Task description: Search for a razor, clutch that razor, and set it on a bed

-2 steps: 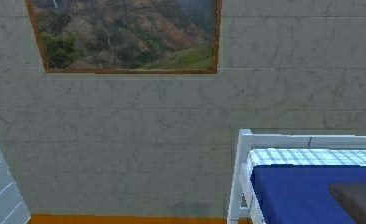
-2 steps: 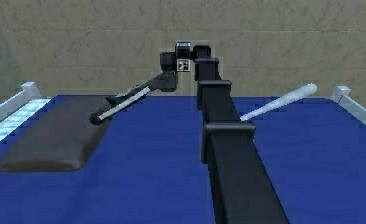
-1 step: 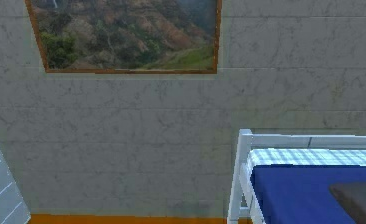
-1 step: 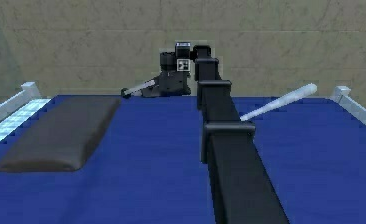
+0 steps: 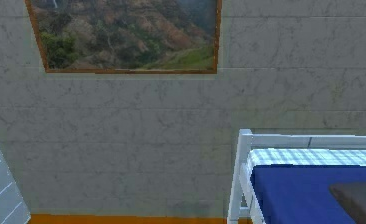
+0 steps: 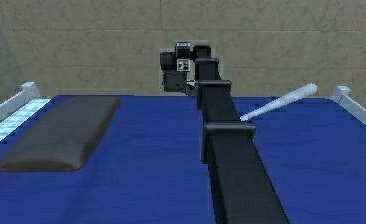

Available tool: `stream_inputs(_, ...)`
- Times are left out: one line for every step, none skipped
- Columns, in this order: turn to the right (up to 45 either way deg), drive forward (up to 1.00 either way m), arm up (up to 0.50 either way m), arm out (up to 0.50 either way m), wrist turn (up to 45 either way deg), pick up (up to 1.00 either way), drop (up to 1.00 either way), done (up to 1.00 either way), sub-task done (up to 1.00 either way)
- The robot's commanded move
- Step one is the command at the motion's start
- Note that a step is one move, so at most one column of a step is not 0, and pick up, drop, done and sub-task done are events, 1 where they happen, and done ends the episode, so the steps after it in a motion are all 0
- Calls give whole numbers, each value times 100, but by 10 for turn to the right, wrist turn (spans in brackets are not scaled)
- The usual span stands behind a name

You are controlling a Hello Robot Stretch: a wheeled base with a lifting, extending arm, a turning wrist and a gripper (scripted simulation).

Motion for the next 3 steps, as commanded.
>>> stream_inputs(0, 0, -2, 0, 0, 0, 0, 0, 0)
stream_inputs(0, 0, -32, 0, 0, 0, 0, 0, 0)
stream_inputs(0, 0, 0, 0, 0, 0, 100, 0, 0)
